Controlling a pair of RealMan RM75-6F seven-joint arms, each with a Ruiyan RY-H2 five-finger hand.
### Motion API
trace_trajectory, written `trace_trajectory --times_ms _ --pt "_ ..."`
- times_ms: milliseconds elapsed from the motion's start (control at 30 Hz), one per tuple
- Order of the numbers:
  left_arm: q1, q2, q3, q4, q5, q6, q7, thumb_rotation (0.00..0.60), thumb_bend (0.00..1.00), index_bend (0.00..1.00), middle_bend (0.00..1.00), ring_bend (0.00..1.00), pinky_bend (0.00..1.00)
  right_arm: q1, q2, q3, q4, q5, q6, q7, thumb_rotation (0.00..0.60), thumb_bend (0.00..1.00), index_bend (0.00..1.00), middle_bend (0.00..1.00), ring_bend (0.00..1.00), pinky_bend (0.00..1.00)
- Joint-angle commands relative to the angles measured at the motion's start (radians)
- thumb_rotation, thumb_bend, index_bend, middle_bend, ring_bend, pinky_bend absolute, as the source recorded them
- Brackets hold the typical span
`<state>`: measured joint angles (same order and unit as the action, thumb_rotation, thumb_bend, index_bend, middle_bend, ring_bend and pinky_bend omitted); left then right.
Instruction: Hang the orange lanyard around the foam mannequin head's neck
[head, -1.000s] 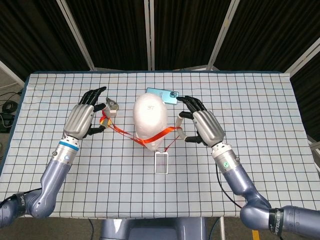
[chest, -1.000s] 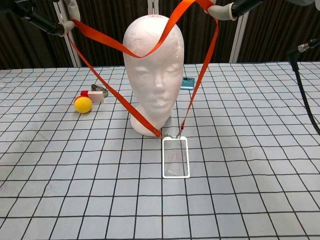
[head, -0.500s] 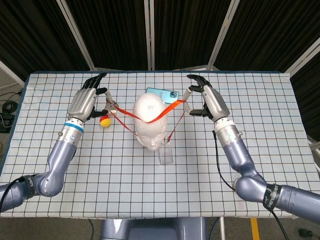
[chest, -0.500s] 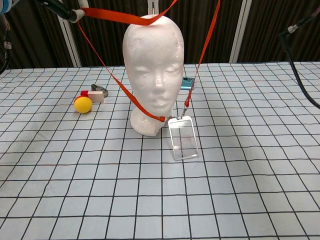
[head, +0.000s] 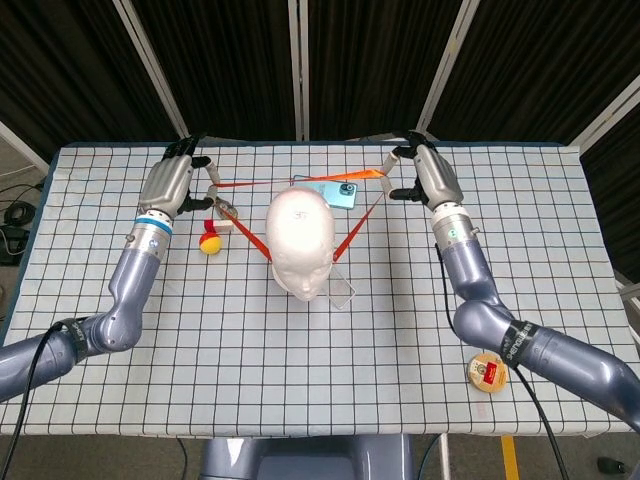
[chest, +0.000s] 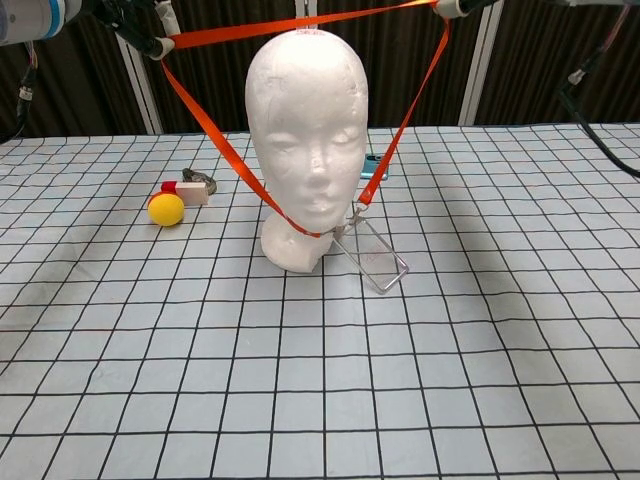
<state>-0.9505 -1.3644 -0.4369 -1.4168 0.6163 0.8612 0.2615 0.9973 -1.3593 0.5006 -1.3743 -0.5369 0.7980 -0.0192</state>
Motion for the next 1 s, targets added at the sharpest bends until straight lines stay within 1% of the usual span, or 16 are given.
trace_trajectory --times_ms 33,67,100,133,167,200,233,300,333,400,567,633,800,867,933,1000 --pt "-0.023 -0.04 0.014 0.075 -0.015 -0.046 -0.024 0.6 0.52 0.54 0.0 0.0 0.0 0.027 -0.051 -0.025 0.079 0.01 -0.035 -0.004 0.6 0.54 0.71 0.12 0.0 0.0" --pt "-0.028 -0.052 0.017 0.101 -0.015 -0.06 -0.032 0.6 0.51 0.47 0.0 0.0 0.0 0.032 -0.065 -0.028 0.107 0.009 -0.043 -0.002 0.6 0.54 0.71 0.12 0.0 0.0" --pt "-0.034 -0.065 0.019 0.13 -0.017 -0.076 -0.042 0.6 0.5 0.36 0.0 0.0 0.0 0.038 -0.081 -0.032 0.137 0.006 -0.051 0.0 0.6 0.52 0.67 0.12 0.0 0.0" --pt "-0.039 -0.079 0.019 0.159 -0.017 -0.09 -0.054 0.6 0.45 0.21 0.0 0.0 0.0 0.044 -0.097 -0.035 0.168 0.003 -0.058 0.002 0.6 0.48 0.6 0.12 0.0 0.0" --pt "-0.044 -0.093 0.018 0.184 -0.014 -0.104 -0.068 0.6 0.39 0.11 0.0 0.0 0.0 0.049 -0.113 -0.037 0.197 -0.003 -0.063 0.006 0.6 0.43 0.52 0.11 0.0 0.0" --pt "-0.047 -0.105 0.017 0.208 -0.009 -0.117 -0.083 0.6 0.26 0.02 0.0 0.0 0.0 0.053 -0.129 -0.04 0.225 -0.012 -0.068 0.011 0.6 0.33 0.38 0.08 0.0 0.0" --pt "-0.05 -0.117 0.017 0.229 -0.003 -0.129 -0.098 0.6 0.13 0.0 0.0 0.0 0.0 0.056 -0.143 -0.043 0.252 -0.02 -0.073 0.014 0.6 0.23 0.25 0.05 0.0 0.0" --pt "-0.053 -0.138 0.016 0.266 0.017 -0.141 -0.125 0.6 0.01 0.0 0.0 0.0 0.0 0.061 -0.164 -0.056 0.295 -0.035 -0.089 0.011 0.6 0.13 0.12 0.01 0.0 0.0" --pt "-0.054 -0.148 0.015 0.285 0.034 -0.144 -0.142 0.6 0.0 0.0 0.0 0.0 0.0 0.063 -0.173 -0.061 0.316 -0.046 -0.095 0.011 0.6 0.1 0.07 0.0 0.0 0.0" --pt "-0.05 -0.164 0.015 0.317 0.088 -0.144 -0.184 0.6 0.0 0.0 0.0 0.0 0.0 0.065 -0.188 -0.075 0.355 -0.072 -0.101 0.005 0.6 0.09 0.04 0.0 0.0 0.0" --pt "-0.036 -0.156 0.031 0.329 0.168 -0.134 -0.221 0.6 0.0 0.0 0.0 0.0 0.0 0.055 -0.19 -0.096 0.381 -0.119 -0.082 -0.018 0.6 0.09 0.02 0.0 0.0 0.0" --pt "-0.022 -0.139 0.035 0.31 0.189 -0.115 -0.226 0.6 0.0 0.0 0.0 0.0 0.0 0.04 -0.173 -0.102 0.364 -0.14 -0.063 -0.023 0.6 0.13 0.02 0.0 0.0 0.0" --pt "0.028 -0.074 0.057 0.216 0.244 -0.036 -0.21 0.6 0.0 0.0 0.0 0.0 0.0 -0.027 -0.078 -0.133 0.221 -0.194 -0.01 -0.052 0.6 0.29 0.02 0.0 0.0 0.0" --pt "0.056 -0.042 0.079 0.181 0.281 0.017 -0.18 0.6 0.0 0.0 0.0 0.0 0.0 -0.07 -0.024 -0.17 0.14 -0.228 0.007 -0.07 0.6 0.38 0.03 0.0 0.0 0.0" --pt "0.095 -0.002 0.101 0.119 0.311 0.076 -0.154 0.6 0.0 0.0 0.0 0.0 0.0 -0.122 0.04 -0.2 0.035 -0.267 0.028 -0.066 0.6 0.5 0.04 0.0 0.0 0.0" --pt "0.124 0.029 0.12 0.07 0.329 0.116 -0.13 0.6 0.0 0.0 0.0 0.0 0.0 -0.156 0.082 -0.221 -0.027 -0.294 0.037 -0.062 0.6 0.6 0.06 0.0 0.0 0.0"
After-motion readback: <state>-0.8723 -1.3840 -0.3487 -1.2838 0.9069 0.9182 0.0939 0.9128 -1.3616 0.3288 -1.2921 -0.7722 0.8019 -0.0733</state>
